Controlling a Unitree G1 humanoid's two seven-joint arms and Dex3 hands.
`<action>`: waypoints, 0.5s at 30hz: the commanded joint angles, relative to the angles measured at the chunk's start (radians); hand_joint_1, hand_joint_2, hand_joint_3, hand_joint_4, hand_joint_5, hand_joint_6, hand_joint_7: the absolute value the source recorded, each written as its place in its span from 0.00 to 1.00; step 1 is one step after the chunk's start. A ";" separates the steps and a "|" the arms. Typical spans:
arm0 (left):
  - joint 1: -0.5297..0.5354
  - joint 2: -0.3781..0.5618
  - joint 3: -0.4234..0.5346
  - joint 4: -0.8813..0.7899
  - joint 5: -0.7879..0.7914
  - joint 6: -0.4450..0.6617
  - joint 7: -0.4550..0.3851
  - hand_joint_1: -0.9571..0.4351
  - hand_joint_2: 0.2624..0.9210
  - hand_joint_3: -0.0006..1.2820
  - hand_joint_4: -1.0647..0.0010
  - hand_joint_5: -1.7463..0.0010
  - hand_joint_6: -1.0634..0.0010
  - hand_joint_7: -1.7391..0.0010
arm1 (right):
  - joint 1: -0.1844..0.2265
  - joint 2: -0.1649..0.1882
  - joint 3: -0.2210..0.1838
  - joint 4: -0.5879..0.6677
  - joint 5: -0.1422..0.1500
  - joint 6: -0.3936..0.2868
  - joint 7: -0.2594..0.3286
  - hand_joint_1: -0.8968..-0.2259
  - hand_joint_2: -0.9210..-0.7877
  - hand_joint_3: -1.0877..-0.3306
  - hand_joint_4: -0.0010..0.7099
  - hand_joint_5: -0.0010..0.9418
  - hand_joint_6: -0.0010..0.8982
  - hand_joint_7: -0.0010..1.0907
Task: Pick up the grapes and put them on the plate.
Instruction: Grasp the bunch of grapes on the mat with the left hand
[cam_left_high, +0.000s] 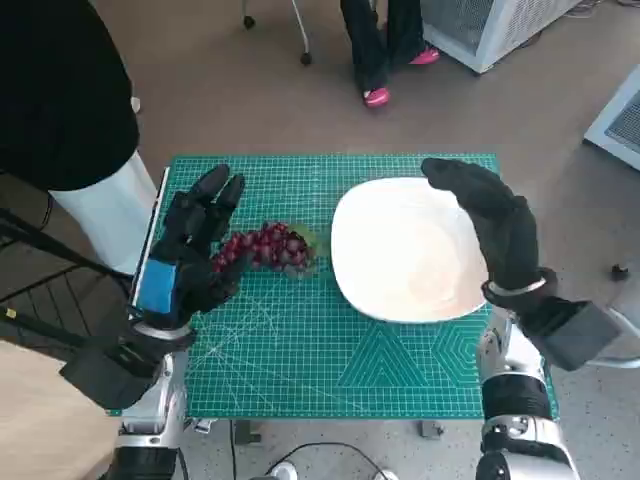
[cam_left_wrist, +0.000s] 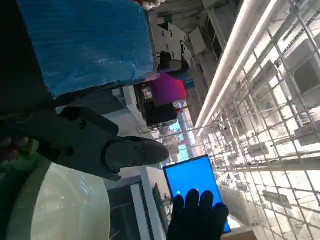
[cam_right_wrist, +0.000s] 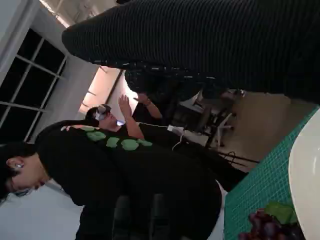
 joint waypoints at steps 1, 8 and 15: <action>0.012 0.005 -0.006 -0.024 0.018 0.011 0.007 0.39 1.00 0.23 0.68 1.00 0.89 0.72 | 0.020 -0.007 0.001 -0.008 0.008 0.021 0.011 0.63 0.00 0.75 0.46 0.00 0.36 0.00; 0.017 0.004 -0.005 -0.042 0.021 0.023 0.009 0.39 1.00 0.23 0.68 1.00 0.89 0.72 | 0.026 -0.008 0.007 -0.027 0.006 0.024 0.007 0.64 0.00 0.75 0.46 0.00 0.36 0.00; 0.021 0.001 -0.004 -0.061 0.018 0.040 0.010 0.39 1.00 0.23 0.68 1.00 0.89 0.72 | 0.029 -0.008 0.010 -0.040 0.001 0.029 0.001 0.64 0.00 0.75 0.46 0.00 0.36 0.00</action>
